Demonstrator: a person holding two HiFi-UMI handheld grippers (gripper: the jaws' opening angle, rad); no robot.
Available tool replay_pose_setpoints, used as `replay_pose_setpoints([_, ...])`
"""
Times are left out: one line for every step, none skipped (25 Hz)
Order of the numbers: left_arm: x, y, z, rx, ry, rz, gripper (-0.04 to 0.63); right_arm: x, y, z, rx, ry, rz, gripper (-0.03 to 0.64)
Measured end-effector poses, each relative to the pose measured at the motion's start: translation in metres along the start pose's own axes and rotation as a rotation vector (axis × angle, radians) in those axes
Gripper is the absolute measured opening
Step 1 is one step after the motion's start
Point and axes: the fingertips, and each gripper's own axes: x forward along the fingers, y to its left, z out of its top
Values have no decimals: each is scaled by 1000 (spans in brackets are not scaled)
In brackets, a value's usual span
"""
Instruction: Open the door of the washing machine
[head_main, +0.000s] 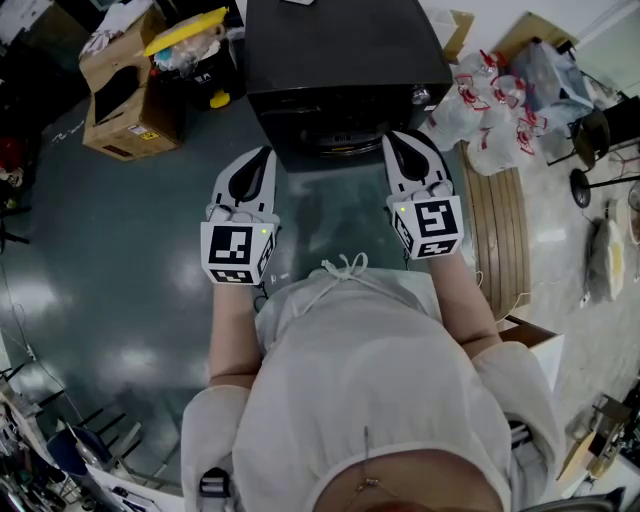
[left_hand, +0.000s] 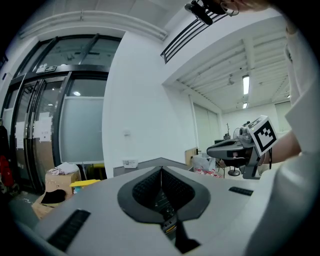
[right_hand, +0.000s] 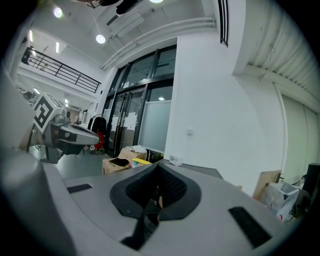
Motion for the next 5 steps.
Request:
replay_pose_setpoints([0,1,0,0,-1,0,21,0,1,0,1,-1,1,2])
replay_pose_setpoints([0,2,0,-1,-3,1,21,2,2,0,3,-4,3,2])
replay_pose_setpoints([0,4,1,-1,-6,3,21,3,3,0,5,-7,5,3])
replay_pose_setpoints([0,6,1,-2,-10,6,21,5,4,0,7,-11,8,2])
replay_pose_setpoints([0,8,1,-3,-14,9,21,7,5,0,9,-15,10,2])
